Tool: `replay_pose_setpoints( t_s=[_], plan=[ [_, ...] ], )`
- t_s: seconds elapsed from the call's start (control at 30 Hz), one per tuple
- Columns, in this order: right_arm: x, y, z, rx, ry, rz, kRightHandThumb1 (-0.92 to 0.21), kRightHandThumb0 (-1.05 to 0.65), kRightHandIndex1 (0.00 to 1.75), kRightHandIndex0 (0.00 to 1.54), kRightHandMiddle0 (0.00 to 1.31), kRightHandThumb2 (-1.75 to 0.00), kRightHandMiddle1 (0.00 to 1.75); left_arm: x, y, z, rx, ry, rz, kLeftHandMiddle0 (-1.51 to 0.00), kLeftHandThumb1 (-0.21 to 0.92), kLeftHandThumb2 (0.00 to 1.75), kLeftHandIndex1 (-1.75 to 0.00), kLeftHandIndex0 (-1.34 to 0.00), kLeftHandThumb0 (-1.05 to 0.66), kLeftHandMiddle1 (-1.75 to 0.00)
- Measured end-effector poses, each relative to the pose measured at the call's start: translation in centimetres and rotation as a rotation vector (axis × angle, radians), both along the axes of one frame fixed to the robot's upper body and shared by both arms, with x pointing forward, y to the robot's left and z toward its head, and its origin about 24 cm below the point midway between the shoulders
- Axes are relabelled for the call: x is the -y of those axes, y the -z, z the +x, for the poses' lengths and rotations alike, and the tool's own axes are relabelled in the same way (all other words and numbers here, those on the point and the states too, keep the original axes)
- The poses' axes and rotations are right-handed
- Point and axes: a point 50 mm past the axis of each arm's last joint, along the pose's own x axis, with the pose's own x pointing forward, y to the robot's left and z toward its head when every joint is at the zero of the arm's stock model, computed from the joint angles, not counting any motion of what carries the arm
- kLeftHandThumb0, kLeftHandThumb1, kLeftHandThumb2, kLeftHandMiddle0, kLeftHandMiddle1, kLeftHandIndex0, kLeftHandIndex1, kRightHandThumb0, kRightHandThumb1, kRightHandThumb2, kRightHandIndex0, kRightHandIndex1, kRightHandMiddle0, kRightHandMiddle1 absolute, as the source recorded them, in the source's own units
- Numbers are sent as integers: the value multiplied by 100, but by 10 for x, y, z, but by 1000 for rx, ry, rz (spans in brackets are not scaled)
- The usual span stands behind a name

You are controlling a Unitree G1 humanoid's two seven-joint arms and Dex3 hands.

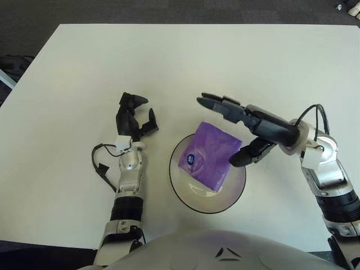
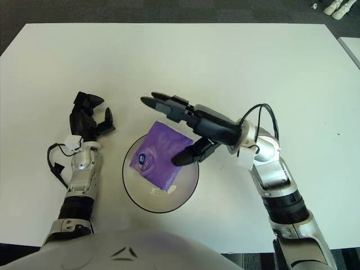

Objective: Put the tissue paper into the plate.

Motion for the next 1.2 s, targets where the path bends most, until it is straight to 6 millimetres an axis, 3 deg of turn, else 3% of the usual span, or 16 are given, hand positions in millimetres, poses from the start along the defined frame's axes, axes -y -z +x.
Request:
replay_pose_setpoints(
  t_s=[0.3, 0.43, 0.57, 0.77, 1.2],
  plan=[
    [6, 11, 22, -119, 244, 313, -92, -79, 1, 2, 0, -102, 0, 3, -4, 0, 45, 41, 16, -66, 23, 138, -175, -53, -1, -161],
    [16, 19, 19, -183, 374, 430, -92, -74, 53, 1, 0, -103, 59, 3, -5, 0, 47, 46, 18, -66, 22, 141, -175, -52, -1, -164],
    [20, 32, 14, -275, 489, 554, -92, -65, 90, 0, 0, -102, 111, 2, -4, -1, 38, 44, 20, -66, 21, 142, -175, -52, -1, -167],
    [16, 40, 13, -372, 636, 781, -85, -56, 111, 4, 2, -108, 142, 2, -3, -2, 31, 44, 22, -66, 21, 143, -175, -51, -1, -169],
    [13, 44, 18, -359, 847, 997, -72, -46, 120, 15, 20, -119, 154, 4, -4, -2, 25, 53, 22, -65, 22, 143, -175, -51, -1, -169]
  ],
)
